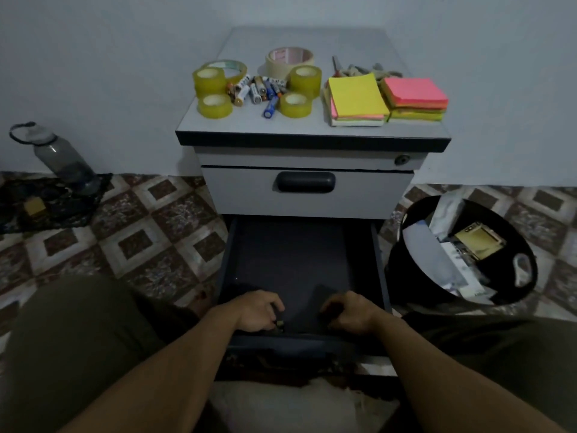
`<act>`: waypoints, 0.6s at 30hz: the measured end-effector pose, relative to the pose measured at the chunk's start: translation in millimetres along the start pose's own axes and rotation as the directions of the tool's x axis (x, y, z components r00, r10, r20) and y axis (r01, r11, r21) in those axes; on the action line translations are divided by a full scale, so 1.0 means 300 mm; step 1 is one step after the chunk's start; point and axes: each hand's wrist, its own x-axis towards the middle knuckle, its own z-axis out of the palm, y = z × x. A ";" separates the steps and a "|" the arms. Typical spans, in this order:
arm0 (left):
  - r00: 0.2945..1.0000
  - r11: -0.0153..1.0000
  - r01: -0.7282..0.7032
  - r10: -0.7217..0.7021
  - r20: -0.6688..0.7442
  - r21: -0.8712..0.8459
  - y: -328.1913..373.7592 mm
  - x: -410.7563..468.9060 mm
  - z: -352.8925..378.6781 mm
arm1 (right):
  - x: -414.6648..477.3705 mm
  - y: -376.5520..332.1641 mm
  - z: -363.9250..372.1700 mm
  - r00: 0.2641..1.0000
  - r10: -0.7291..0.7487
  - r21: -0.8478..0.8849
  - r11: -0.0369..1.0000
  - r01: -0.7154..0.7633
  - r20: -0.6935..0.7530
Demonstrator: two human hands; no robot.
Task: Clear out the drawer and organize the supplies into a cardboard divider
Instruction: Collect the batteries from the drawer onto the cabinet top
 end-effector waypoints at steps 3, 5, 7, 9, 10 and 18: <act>1.000 1.000 0.012 -0.012 0.004 -0.016 -0.006 0.019 0.005 | 0.012 0.007 0.012 0.999 0.034 -0.020 0.999 -0.034 -0.007; 1.000 0.999 0.023 -0.023 0.002 -0.032 -0.011 0.028 0.011 | 0.017 0.013 0.022 1.000 0.026 -0.040 0.999 -0.025 0.001; 1.000 0.998 0.030 -0.030 -0.009 -0.046 -0.013 0.037 0.017 | 0.024 0.013 0.033 1.000 0.009 -0.026 1.000 -0.009 -0.003; 0.999 0.996 0.030 -0.031 -0.011 -0.084 -0.008 0.040 0.021 | 0.031 0.002 0.041 1.000 -0.009 0.010 1.000 0.009 -0.010; 1.000 0.995 0.029 -0.030 -0.005 -0.095 -0.006 0.040 0.022 | 0.036 -0.005 0.043 1.000 -0.019 0.031 0.999 0.019 -0.007; 0.998 0.996 0.042 -0.038 0.043 -0.083 -0.003 0.041 0.017 | 0.051 -0.026 0.042 0.995 -0.007 0.070 0.998 0.000 0.102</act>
